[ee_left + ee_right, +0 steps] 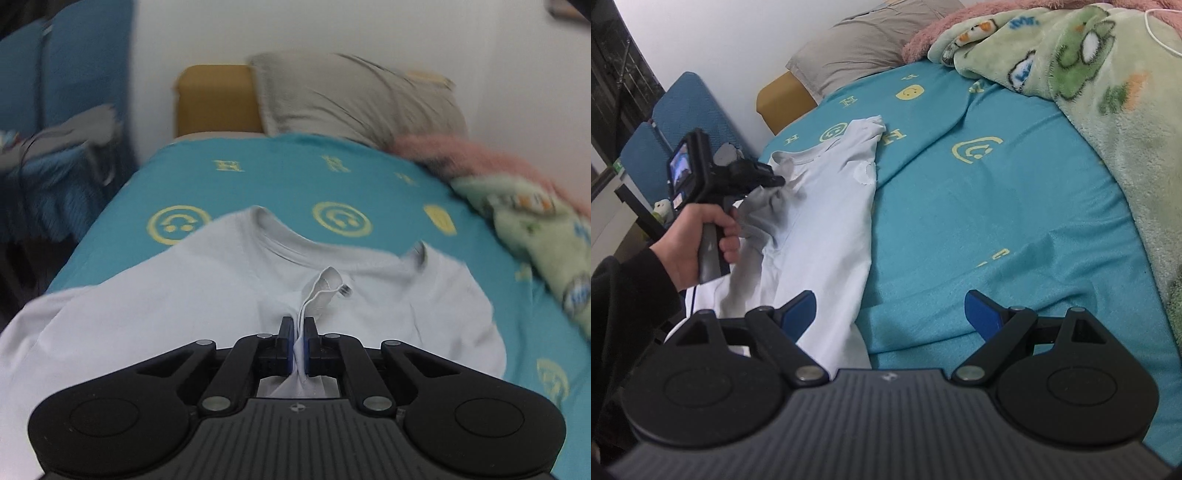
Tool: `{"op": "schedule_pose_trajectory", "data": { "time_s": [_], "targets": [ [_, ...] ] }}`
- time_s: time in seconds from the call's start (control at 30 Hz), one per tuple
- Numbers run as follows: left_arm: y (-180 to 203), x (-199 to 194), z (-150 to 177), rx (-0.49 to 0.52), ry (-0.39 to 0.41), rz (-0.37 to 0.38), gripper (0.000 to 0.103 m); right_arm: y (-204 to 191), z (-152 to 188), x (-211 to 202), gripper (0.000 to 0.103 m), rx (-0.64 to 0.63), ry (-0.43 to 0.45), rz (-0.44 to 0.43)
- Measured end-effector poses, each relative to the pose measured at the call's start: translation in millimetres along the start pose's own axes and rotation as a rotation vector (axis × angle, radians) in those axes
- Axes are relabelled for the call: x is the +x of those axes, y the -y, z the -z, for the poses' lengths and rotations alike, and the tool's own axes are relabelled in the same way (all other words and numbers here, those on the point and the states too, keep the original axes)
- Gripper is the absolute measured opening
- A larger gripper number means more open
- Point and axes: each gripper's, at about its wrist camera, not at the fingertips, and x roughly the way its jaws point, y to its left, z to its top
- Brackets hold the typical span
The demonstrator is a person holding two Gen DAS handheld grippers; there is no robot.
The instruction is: Fold clothes
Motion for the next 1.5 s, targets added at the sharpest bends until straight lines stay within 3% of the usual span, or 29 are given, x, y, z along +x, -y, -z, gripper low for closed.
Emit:
{"op": "schedule_pose_trajectory", "data": {
  "time_s": [0.13,0.2,0.27,0.37,0.43,0.67,0.77,0.87,0.93,1.03,1.07,1.13,1.17,1.33,1.43,1.5],
  "targets": [
    [-20.2,8.3,-4.2,-0.033,-0.033,-0.18,0.008,0.6,-0.7,-0.5,0.089,-0.002,0.003,0.004],
    [-32.0,5.8,-3.2,-0.076,-0.04,-0.218,0.017,0.9,-1.0,-0.7,0.089,-0.004,0.005,0.006],
    [-44.0,-0.1,-0.9,-0.13,-0.042,-0.225,0.034,1.0,-1.4,-0.9,0.089,-0.005,0.006,0.007],
    [-54.0,-16.1,2.6,-0.189,-0.059,-0.213,0.058,0.8,-2.0,-0.8,0.089,-0.008,0.008,0.005],
    [-58.6,-32.5,7.9,-0.24,-0.073,-0.185,0.064,0.5,-2.2,-0.9,0.089,-0.008,0.008,0.003],
    [-70.2,-89.9,47.0,-0.491,-0.131,-0.019,0.068,-0.7,-2.2,-4.5,0.089,-0.003,0.016,-0.001],
    [-71.1,-99.1,63.2,-0.596,-0.171,0.045,0.067,-1.9,-2.0,-6.6,0.089,-0.004,0.019,-0.005],
    [-62.2,-95.4,70.9,-0.628,-0.198,0.075,0.066,-3.1,-1.3,-7.3,0.089,-0.007,0.018,-0.005],
    [-54.5,-90.9,71.3,-0.607,-0.196,0.068,0.066,-3.2,-1.2,-7.4,0.089,-0.01,0.017,-0.007],
    [-42.8,-87.2,68.2,-0.523,-0.167,0.054,0.057,-3.6,-1.1,-7.5,0.089,-0.012,0.016,-0.011],
    [-39.0,-87.1,66.9,-0.486,-0.153,0.058,0.038,-3.7,-1.2,-7.8,0.089,-0.013,0.015,-0.014],
    [-31.4,-88.9,64.2,-0.389,-0.123,0.051,0.012,-3.8,-2.0,-9.0,0.089,-0.014,0.018,-0.017],
    [-28.7,-89.8,63.6,-0.347,-0.108,0.031,0.006,-3.7,-2.8,-10.0,0.089,-0.015,0.024,-0.018],
    [-20.0,-83.0,66.6,-0.161,-0.091,-0.114,0.004,-3.7,-3.5,-9.4,0.089,-0.019,0.028,-0.02],
    [-11.9,-95.9,70.6,-0.074,-0.077,-0.134,0.017,-5.1,-3.6,-8.7,0.089,-0.031,0.033,-0.019],
    [-3.1,-116.6,74.3,-0.013,-0.058,-0.137,0.038,-5.4,-4.4,-10.0,0.089,-0.037,0.043,-0.015]
  ]
}}
